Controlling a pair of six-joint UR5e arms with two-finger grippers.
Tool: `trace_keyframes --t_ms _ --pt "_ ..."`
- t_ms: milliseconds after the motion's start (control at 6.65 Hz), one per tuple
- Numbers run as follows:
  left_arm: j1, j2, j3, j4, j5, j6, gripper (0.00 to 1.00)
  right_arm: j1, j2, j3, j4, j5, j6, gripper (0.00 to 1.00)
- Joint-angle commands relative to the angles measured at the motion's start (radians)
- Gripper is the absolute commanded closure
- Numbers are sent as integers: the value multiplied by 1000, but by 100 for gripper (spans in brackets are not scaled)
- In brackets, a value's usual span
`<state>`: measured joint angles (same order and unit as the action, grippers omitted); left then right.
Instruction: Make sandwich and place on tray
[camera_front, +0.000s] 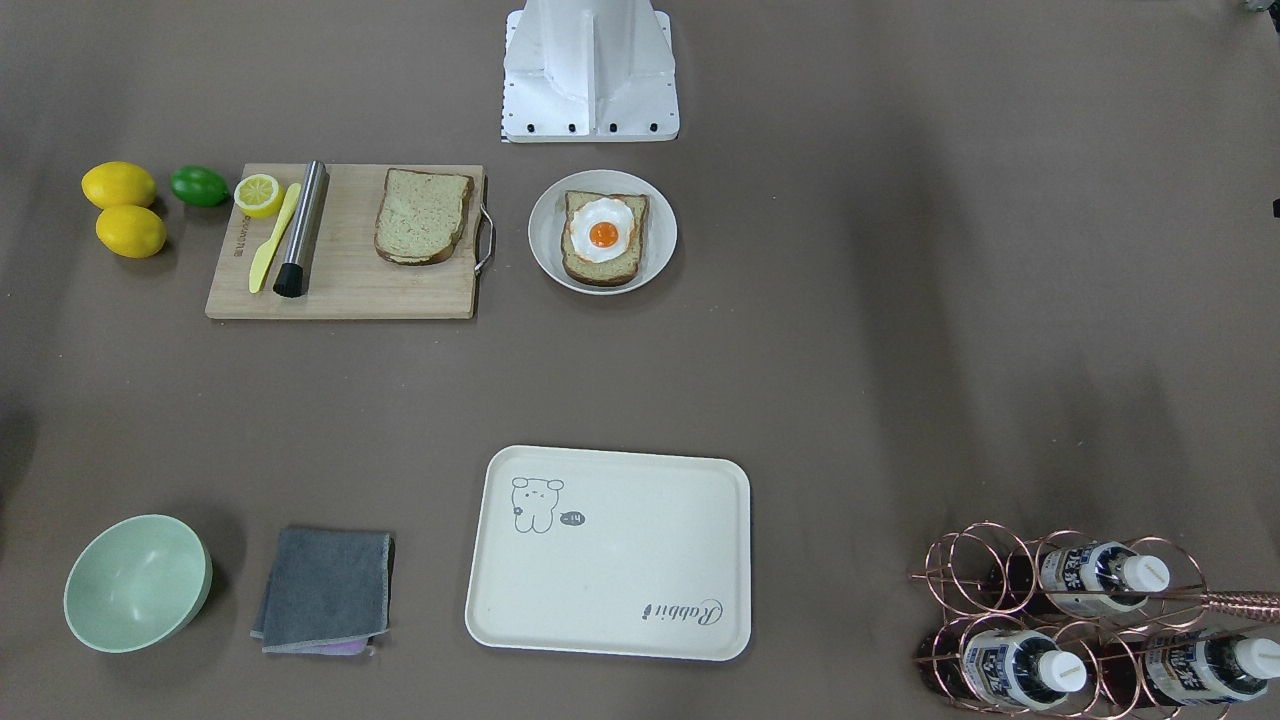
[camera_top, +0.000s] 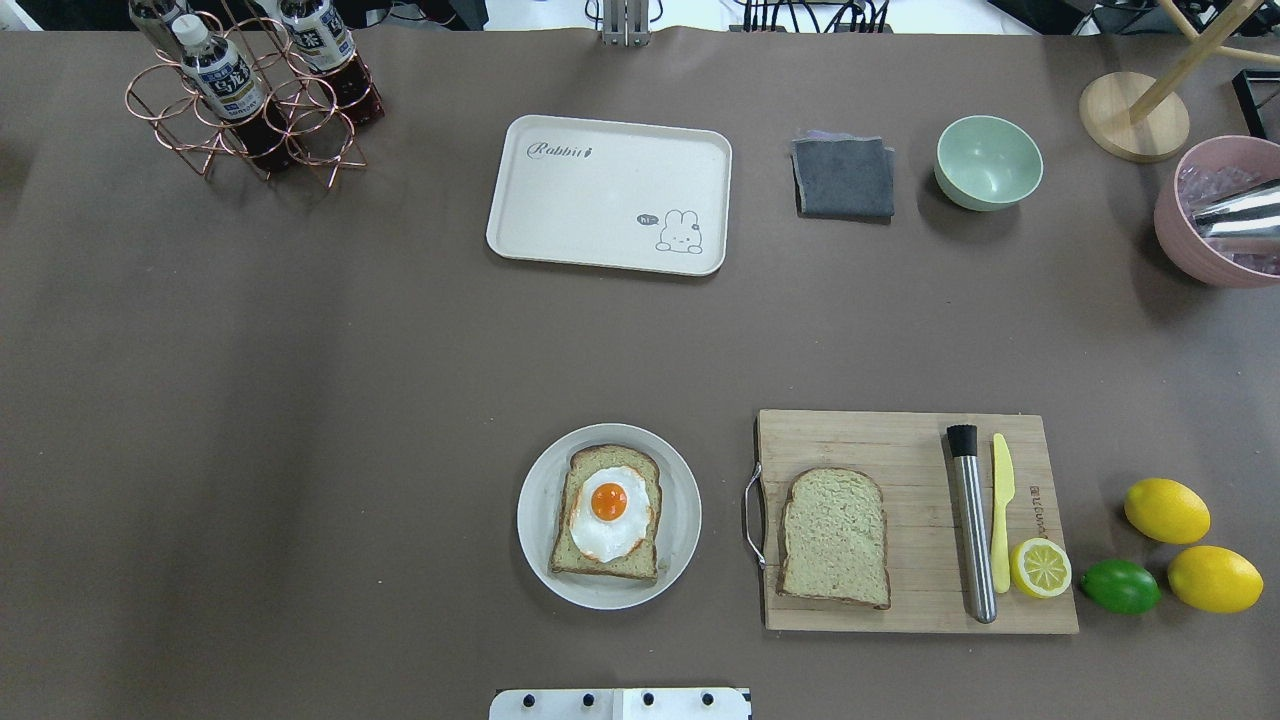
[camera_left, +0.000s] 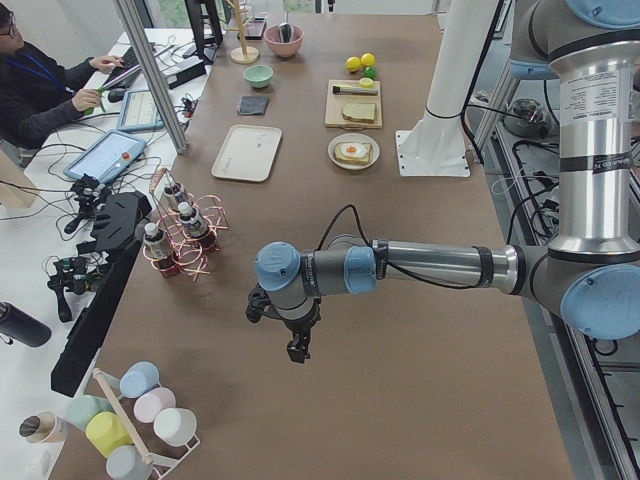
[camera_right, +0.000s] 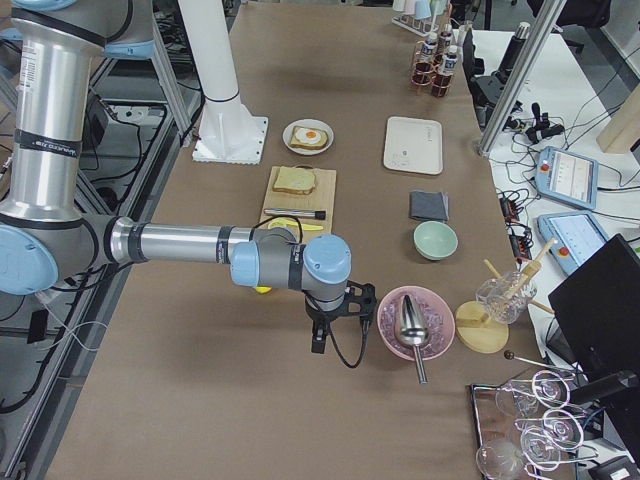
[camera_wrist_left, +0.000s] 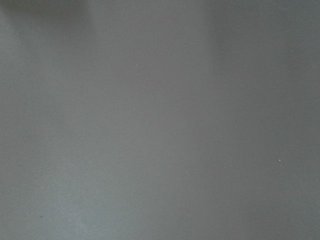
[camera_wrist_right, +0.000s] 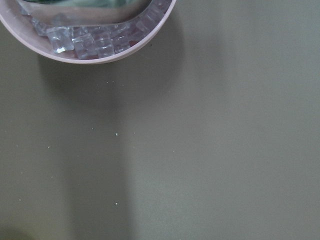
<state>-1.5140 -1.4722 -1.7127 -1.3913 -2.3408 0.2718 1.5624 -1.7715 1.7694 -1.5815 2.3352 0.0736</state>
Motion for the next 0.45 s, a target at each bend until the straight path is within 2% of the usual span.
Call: trace_keyframes --t_ms 0,301 --pt "0 -2 1 0 0 0 1 -49 7 4 -2 -90 11 0" --pt "0 1 -1 0 0 0 1 -51 4 -1 -2 -99 9 0"
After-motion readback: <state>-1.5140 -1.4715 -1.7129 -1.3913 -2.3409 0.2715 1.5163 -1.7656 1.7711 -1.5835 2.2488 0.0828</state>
